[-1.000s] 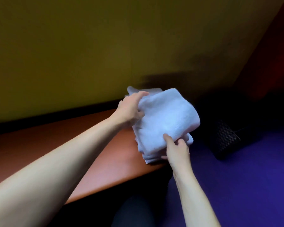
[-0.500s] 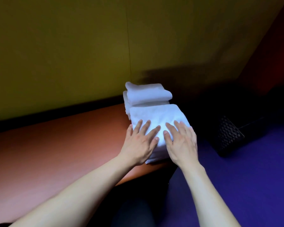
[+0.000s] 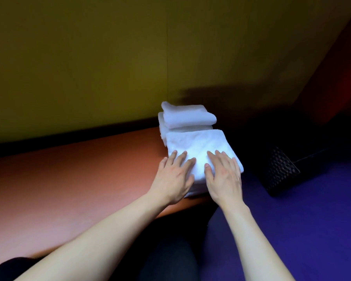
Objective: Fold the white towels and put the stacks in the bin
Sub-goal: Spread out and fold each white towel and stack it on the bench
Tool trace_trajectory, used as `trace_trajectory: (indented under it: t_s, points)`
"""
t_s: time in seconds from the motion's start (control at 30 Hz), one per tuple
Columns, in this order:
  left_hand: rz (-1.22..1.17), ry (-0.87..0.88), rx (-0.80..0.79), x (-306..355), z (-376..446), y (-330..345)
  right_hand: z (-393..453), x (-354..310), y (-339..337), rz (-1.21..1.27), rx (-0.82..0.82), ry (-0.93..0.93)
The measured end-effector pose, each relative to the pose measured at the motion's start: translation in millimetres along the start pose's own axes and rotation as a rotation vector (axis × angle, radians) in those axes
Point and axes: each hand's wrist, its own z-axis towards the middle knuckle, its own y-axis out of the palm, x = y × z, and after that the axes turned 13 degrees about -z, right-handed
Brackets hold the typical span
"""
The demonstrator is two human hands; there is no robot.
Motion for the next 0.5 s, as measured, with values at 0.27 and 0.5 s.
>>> trace_trajectory:
  t_s: [0.27,0.5]
  points:
    - [-0.048,-0.008,0.258,-20,-72,-27,-26,-66,-9,0.093,0.109,-0.168]
    - [-0.027,-0.156,0.374,-68,-142,-54,-53,-144,-2,0.162,0.102,-0.295]
